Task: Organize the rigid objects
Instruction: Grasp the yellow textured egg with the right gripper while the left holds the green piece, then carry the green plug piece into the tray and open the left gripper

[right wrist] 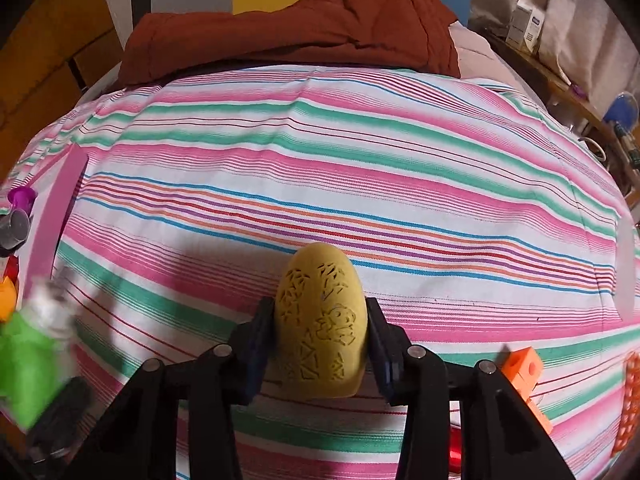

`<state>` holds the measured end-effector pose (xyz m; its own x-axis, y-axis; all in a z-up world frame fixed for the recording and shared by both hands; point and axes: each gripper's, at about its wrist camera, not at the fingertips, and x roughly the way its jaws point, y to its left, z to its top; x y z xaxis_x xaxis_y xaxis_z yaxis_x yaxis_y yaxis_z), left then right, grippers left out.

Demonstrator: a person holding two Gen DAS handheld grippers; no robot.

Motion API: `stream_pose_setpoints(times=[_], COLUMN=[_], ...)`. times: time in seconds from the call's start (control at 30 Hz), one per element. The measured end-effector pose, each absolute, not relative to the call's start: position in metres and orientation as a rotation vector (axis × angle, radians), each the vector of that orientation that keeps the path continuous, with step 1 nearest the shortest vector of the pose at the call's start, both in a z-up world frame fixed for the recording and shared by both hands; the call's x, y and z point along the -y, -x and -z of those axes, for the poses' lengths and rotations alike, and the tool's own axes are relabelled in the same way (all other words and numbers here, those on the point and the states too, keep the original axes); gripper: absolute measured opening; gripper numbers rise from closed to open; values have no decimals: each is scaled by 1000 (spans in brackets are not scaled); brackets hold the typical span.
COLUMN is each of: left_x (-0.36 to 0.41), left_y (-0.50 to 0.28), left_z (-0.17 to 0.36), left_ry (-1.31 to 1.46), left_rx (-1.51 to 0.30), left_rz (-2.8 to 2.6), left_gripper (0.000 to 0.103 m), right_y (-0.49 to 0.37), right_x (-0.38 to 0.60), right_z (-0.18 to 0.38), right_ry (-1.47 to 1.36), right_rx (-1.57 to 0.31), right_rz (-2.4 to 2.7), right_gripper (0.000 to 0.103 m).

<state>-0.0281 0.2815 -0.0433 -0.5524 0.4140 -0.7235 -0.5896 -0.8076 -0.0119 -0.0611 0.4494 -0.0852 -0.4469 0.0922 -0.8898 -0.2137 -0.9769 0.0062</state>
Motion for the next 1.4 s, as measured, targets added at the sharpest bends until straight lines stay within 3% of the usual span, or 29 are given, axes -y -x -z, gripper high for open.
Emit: stream_pose_setpoints(times=[0.57, 1.4], left_x=[-208, -136], left_y=[15, 55], left_z=[-24, -9], left_ry=[907, 1062], left_rx=[-206, -149], left_rz=[-2491, -2571], left_gripper=[53, 53], right_y=[66, 68], right_x=[-436, -430], right_z=[93, 95], right_ry=[1496, 1486], right_rx=[-65, -23], right_rz=[-2550, -2558], right_gripper=[44, 44])
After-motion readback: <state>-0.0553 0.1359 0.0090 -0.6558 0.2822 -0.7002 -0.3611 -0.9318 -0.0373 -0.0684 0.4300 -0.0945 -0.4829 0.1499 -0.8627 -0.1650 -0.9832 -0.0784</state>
